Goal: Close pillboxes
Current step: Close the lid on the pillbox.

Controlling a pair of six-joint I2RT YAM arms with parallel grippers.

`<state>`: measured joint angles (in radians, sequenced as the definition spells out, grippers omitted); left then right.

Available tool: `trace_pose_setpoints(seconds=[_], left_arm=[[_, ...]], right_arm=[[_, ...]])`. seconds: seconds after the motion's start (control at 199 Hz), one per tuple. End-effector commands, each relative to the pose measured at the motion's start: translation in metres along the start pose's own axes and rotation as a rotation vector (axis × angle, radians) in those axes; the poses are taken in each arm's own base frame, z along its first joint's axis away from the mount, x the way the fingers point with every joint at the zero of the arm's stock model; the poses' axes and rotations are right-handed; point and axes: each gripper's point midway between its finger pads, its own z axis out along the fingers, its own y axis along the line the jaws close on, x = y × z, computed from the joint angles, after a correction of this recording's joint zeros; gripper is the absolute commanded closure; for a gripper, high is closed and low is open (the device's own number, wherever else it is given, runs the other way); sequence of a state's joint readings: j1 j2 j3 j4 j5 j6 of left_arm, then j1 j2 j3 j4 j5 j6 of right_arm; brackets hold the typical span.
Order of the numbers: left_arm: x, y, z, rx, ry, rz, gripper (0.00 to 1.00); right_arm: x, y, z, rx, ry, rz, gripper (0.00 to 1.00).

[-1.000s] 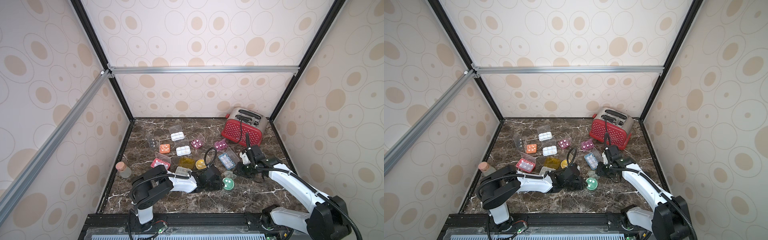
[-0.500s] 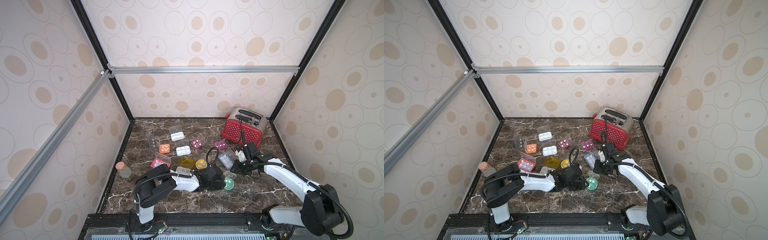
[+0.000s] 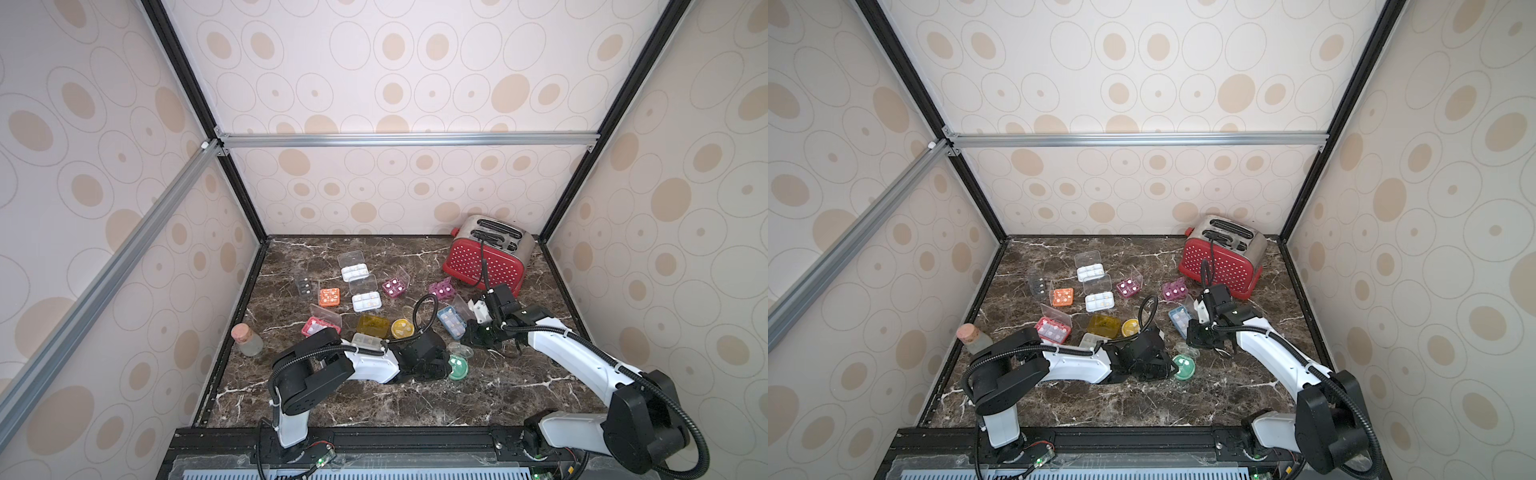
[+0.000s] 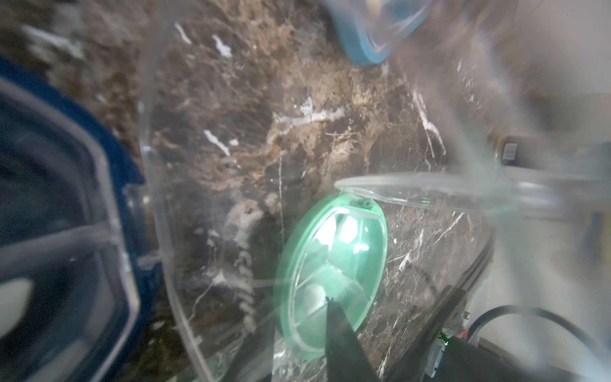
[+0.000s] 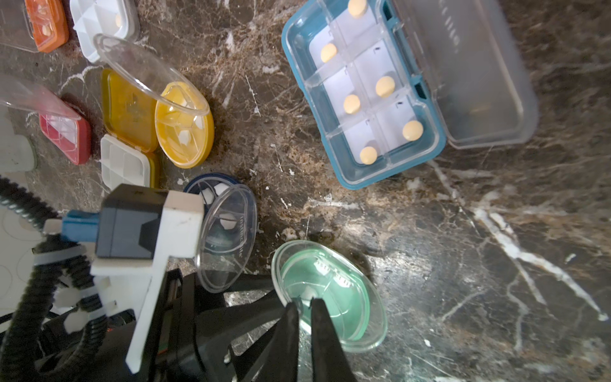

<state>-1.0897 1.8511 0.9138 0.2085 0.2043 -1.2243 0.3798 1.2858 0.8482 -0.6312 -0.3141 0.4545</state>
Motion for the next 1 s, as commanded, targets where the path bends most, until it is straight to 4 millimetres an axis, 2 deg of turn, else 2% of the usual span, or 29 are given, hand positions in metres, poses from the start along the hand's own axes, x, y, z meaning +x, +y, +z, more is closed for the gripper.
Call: trace_pose_setpoints(seconds=[0.0,0.372,0.768,0.904,0.994], left_arm=[[0.003,0.006,0.007,-0.036,0.003,-0.016,0.74],[0.003,0.010,0.005,-0.050,-0.004,-0.011,0.76],[0.001,0.007,-0.003,-0.043,-0.015,0.000,0.71],[0.004,0.007,-0.012,-0.036,-0.018,0.003,0.71],[0.006,0.007,-0.021,-0.038,-0.018,0.013,0.71]], right_arm=[[0.008,0.001,-0.001,0.003,0.011,-0.023,0.89],[0.027,0.001,0.000,0.010,0.025,-0.025,0.91],[0.046,-0.002,0.005,0.012,0.038,0.001,0.91],[0.045,-0.003,0.002,0.018,0.018,0.016,0.91],[0.040,-0.001,-0.005,0.025,-0.011,0.026,0.85]])
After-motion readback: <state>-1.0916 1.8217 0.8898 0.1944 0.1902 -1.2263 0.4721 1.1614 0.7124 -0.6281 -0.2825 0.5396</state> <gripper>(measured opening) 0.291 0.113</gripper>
